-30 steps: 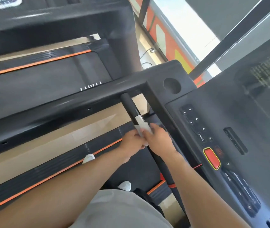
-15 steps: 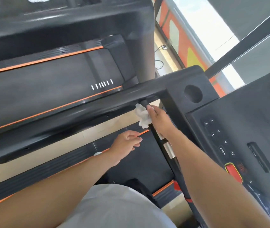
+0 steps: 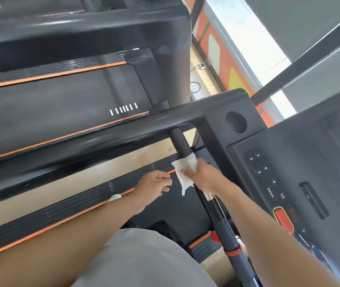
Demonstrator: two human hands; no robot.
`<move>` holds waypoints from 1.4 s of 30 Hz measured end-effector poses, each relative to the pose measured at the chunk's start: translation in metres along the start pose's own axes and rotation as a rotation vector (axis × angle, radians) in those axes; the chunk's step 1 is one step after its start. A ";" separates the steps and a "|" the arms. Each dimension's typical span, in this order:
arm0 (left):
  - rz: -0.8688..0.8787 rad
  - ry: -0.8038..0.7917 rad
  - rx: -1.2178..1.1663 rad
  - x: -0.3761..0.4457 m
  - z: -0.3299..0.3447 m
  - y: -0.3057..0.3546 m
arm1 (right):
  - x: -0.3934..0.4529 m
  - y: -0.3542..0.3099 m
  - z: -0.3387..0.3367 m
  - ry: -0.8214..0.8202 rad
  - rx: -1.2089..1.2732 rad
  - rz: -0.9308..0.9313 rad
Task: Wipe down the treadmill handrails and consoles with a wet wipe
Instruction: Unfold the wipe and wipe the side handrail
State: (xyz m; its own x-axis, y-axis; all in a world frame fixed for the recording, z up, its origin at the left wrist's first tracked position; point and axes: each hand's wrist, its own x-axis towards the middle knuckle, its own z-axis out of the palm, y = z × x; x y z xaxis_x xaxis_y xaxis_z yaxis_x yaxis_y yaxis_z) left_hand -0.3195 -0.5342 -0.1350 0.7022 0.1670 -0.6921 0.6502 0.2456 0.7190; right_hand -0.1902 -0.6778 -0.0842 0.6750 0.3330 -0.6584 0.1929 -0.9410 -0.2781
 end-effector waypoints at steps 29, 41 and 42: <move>0.012 0.135 -0.067 -0.080 0.128 -0.085 | -0.087 0.082 0.052 0.197 -0.327 -0.093; -0.006 0.233 -0.080 -0.094 0.106 -0.095 | -0.056 0.049 0.040 0.501 -0.190 -0.366; -0.005 0.227 -0.074 -0.093 0.105 -0.094 | -0.056 0.055 0.033 0.499 -0.106 -0.340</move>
State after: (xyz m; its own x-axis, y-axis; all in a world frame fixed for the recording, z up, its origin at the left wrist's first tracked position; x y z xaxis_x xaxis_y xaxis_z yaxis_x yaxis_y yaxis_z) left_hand -0.4155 -0.6733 -0.1314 0.6104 0.3743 -0.6980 0.6242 0.3152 0.7149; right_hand -0.2406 -0.7459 -0.0856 0.8106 0.5708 -0.1309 0.5082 -0.7967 -0.3271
